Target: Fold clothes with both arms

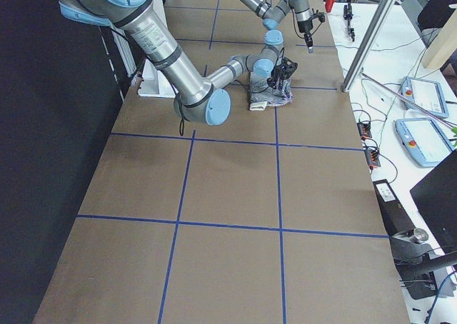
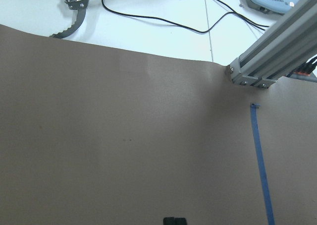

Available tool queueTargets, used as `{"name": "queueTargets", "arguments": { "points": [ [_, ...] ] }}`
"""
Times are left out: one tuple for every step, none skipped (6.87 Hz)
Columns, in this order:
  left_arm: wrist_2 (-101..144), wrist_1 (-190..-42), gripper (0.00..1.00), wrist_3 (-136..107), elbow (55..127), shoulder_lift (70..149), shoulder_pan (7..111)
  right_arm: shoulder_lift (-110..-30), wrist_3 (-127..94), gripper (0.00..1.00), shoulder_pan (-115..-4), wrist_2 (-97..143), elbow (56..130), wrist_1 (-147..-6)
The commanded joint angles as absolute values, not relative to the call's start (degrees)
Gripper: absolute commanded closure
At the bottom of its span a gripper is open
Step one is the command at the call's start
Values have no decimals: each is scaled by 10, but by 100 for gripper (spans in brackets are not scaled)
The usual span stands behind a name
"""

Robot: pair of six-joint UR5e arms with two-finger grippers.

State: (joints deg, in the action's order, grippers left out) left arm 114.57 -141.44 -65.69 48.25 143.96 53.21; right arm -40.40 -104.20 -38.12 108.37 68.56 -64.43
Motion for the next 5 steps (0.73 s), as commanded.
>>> {"name": "queueTargets", "arguments": {
  "points": [
    [1153,-1414,100,-656,484,1437,540,-400,-1035,100,-363,1079,679,-643],
    [1153,-1414,100,-657,485,1437,540,-399,-1028,100,-363,1078,672,-642],
    [1154,-1414,100,-657,494,1428,540,-396,-1012,100,-367,1078,658,-642],
    [1153,-1413,100,-657,498,1425,540,-383,-992,100,-386,1077,618,-632],
    [1153,-1413,100,-656,507,1416,540,-354,-991,100,-408,1075,523,-562]
  ]
}}
